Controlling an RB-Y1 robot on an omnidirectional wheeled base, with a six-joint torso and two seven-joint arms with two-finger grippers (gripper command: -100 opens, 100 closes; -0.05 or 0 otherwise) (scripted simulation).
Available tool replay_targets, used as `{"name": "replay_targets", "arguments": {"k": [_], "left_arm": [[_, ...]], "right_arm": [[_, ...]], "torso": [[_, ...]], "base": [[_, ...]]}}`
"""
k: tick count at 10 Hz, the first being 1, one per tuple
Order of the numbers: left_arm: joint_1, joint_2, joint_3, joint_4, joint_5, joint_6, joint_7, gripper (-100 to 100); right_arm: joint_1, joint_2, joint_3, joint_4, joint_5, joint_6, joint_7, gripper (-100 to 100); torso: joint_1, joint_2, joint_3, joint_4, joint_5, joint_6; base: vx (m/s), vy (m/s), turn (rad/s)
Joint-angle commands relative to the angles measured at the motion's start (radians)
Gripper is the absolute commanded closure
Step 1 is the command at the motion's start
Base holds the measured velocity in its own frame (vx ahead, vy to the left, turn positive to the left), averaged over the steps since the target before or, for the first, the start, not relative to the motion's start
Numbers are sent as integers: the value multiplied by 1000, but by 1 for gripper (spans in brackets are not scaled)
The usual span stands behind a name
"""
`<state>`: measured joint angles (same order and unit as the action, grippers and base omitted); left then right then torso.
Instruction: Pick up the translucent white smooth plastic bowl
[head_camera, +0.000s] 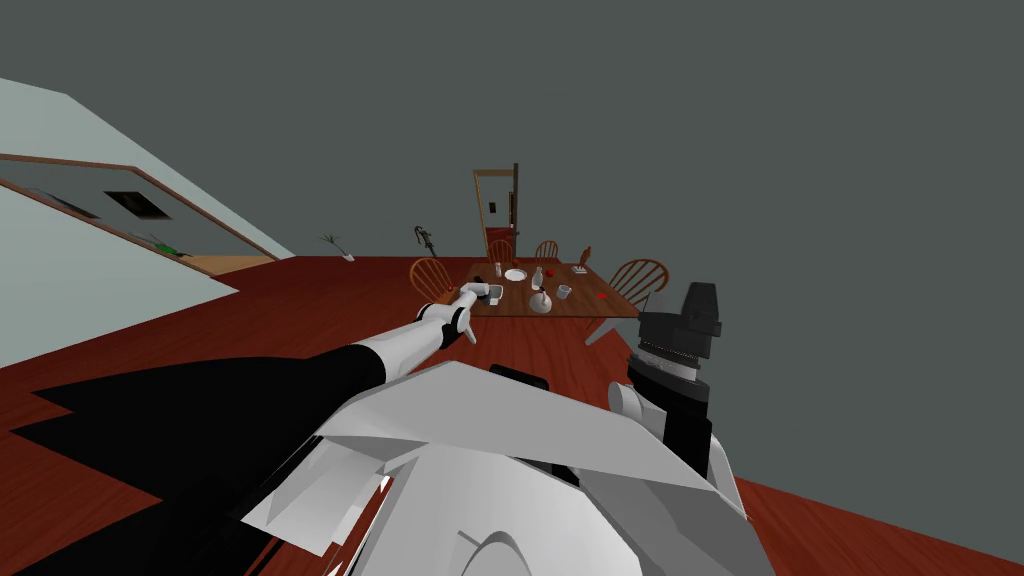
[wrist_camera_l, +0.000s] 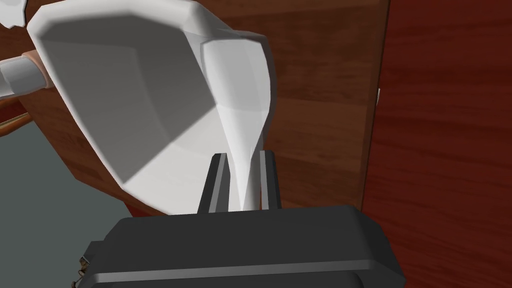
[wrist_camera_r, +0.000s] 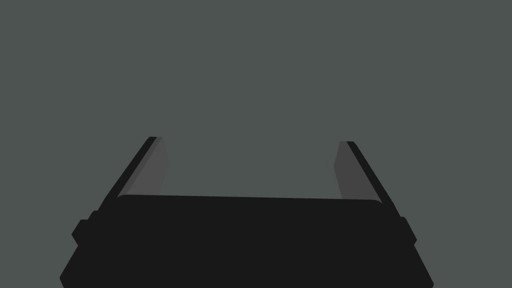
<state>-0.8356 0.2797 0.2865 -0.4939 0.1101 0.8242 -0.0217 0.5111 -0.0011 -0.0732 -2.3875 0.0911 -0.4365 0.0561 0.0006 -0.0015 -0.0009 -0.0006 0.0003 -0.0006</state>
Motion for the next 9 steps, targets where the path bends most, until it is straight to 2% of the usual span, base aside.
{"name": "replay_targets", "arguments": {"k": [1,2,3,4,5,6,7,9], "left_arm": [[0,0,0,0,0,0,0,100],[0,0,0,0,0,0,0,0],[51,-10,1,-49,13,50,18,100],[41,-10,1,-3,13,45,18,100],[96,-10,1,-100,13,56,18,100],[125,-10,1,-145,13,56,18,100],[165,-17,3,-197,27,105,36,100],[209,-17,3,-227,27,105,36,100]], "right_arm": [[0,0,0,0,0,0,0,0],[0,0,0,0,0,0,0,0],[0,0,0,0,0,0,0,0],[0,0,0,0,0,0,0,0],[0,0,0,0,0,0,0,0],[0,0,0,0,0,0,0,0],[0,0,0,0,0,0,0,0],[0,0,0,0,0,0,0,0]], "torso": [[0,0,0,0,0,0],[0,0,0,0,0,0],[0,1,1,1,0,0],[-1,-2,-1,0,0,2],[-1,-7,-5,-3,3,5],[0,-8,-7,-6,3,3],[2,-9,-8,-7,3,1],[4,-16,-13,-11,7,5]], "base": [[0,0,0],[0,0,0],[62,4,-168],[93,20,-95],[53,2,-41],[10,-13,7],[54,2,-166],[52,10,-61]]}}
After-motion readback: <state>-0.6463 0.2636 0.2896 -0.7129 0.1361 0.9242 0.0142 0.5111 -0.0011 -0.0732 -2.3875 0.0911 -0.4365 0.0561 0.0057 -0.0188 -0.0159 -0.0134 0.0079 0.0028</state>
